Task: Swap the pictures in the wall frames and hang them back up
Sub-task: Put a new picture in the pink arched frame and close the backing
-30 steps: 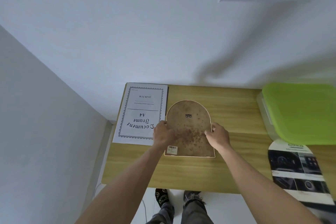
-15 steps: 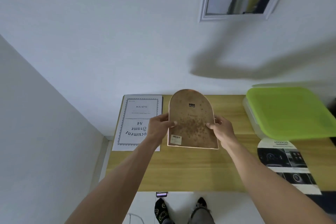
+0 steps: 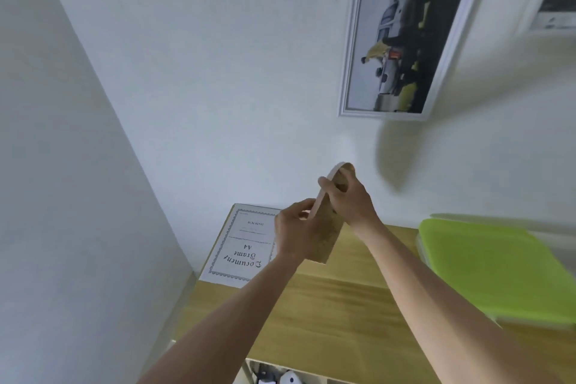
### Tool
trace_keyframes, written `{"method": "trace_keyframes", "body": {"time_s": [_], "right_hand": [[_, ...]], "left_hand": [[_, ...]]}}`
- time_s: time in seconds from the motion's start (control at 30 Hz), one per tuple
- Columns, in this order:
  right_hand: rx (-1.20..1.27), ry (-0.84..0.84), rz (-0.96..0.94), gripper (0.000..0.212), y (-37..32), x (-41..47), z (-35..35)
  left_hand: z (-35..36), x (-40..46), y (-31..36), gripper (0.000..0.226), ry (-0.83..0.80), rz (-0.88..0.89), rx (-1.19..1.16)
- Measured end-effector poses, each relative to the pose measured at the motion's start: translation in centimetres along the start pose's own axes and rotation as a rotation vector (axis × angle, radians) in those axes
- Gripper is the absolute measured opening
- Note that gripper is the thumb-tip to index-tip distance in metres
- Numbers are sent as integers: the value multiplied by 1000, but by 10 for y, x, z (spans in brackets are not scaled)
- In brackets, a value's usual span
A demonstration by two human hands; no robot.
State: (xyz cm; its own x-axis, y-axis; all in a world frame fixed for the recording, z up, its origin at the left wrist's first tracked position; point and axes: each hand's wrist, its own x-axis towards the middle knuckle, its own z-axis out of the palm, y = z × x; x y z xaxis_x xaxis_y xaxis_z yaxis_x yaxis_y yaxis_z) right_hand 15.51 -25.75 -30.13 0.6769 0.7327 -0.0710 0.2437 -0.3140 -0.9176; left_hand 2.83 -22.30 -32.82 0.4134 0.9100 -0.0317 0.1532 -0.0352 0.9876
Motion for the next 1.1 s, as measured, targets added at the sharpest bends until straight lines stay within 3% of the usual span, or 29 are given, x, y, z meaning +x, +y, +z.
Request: {"method": "trace_keyframes", "body": {"time_s": [0.07, 0.13, 0.27, 0.33, 0.47, 0.57, 0.63, 0.8, 1.1], "right_hand": [[27, 22, -37, 47, -11, -9, -5], [30, 78, -68, 49, -16, -20, -11], [48, 130, -97, 50, -25, -30, -29], [92, 130, -130, 46, -31, -33, -43], [187, 85, -200, 43, -49, -32, -68], [238, 59, -248, 43, -63, -21, -75], [260, 56, -279, 42, -75, -11, -75], [192, 117, -409, 39, -121, 24, -69], [6, 161, -618, 41, -209, 104, -50]], "left_hand": [[9, -17, 6, 17, 58, 49, -16], [13, -30, 7, 16, 57, 95, -35], [8, -43, 5, 39, -121, 178, 39], [1, -41, 11, 43, -129, 257, 125], [-21, -11, 39, 47, 154, 413, 201], [-49, 23, 73, 58, 249, 315, 290], [-70, 41, 96, 48, 196, 281, 215], [-113, 87, 142, 22, 123, 447, 200], [-155, 186, 228, 18, 168, 640, 212]]}}
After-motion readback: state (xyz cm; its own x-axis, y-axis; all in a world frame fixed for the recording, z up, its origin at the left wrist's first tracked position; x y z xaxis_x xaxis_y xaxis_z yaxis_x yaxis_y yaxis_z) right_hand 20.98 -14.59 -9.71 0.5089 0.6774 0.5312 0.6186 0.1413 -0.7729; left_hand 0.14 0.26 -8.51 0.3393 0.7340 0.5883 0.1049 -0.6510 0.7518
